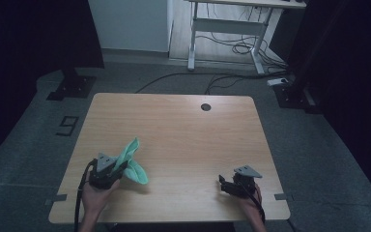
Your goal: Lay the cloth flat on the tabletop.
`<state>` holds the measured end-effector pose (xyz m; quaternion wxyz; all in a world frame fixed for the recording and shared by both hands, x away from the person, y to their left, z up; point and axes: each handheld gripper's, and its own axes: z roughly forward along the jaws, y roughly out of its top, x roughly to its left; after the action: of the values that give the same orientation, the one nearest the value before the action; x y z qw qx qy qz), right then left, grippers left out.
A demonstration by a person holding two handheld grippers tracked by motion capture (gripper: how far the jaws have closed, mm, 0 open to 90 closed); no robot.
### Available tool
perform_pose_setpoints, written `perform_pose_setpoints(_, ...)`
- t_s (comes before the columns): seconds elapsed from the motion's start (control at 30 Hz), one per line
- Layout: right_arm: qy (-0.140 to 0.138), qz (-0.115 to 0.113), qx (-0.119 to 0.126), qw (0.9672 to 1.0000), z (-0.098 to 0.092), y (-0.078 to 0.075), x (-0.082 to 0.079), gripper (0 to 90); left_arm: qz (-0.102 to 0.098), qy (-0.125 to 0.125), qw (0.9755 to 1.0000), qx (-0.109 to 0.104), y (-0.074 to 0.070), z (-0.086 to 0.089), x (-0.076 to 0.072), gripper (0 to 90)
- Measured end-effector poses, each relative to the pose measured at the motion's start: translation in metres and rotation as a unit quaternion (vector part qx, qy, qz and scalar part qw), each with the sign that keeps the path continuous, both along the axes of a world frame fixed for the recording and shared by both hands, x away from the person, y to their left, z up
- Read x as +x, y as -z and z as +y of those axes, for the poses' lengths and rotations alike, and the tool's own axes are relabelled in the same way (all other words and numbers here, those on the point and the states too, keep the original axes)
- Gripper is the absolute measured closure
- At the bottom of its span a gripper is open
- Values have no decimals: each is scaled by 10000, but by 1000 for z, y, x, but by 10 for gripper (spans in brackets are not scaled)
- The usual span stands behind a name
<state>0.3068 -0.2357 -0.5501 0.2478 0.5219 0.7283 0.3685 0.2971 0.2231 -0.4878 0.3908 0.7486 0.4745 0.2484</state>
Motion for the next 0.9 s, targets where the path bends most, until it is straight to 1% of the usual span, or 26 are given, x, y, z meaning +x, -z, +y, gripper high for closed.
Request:
perform_pose_setpoints(0.1,37,11,14,10000,-2,0,0,211,-51,13,10000,-49,-3,-2,0,739)
perform_pose_setpoints(0.33,57,17,14,10000,-2,1,1,212,-95,115,9999,-17,-6,-9,3,739)
perform_pose_setpoints(0.53,14,30,-7,10000,1,1,2,215,-135,241,9996,-12,-11,-20,9,739)
perform_pose_setpoints(0.63,20,18,10,10000,0,0,3,218,-125,307,9994,16,-12,-28,14,739)
perform_pose_setpoints(0.67,20,18,10,10000,0,0,3,218,-125,307,9994,16,-12,-28,14,739)
perform_pose_setpoints(0.77,47,9,28,10000,-1,0,3,220,-74,383,9992,53,-9,-38,21,738)
perform_pose_setpoints(0.8,47,9,28,10000,-1,0,3,220,-74,383,9992,53,-9,-38,21,739)
perform_pose_setpoints(0.87,53,12,27,10000,-1,-1,4,221,-50,424,9991,60,-9,-43,26,738)
perform_pose_setpoints(0.9,46,13,21,10000,-1,0,4,221,-34,453,9990,44,-9,-48,31,738)
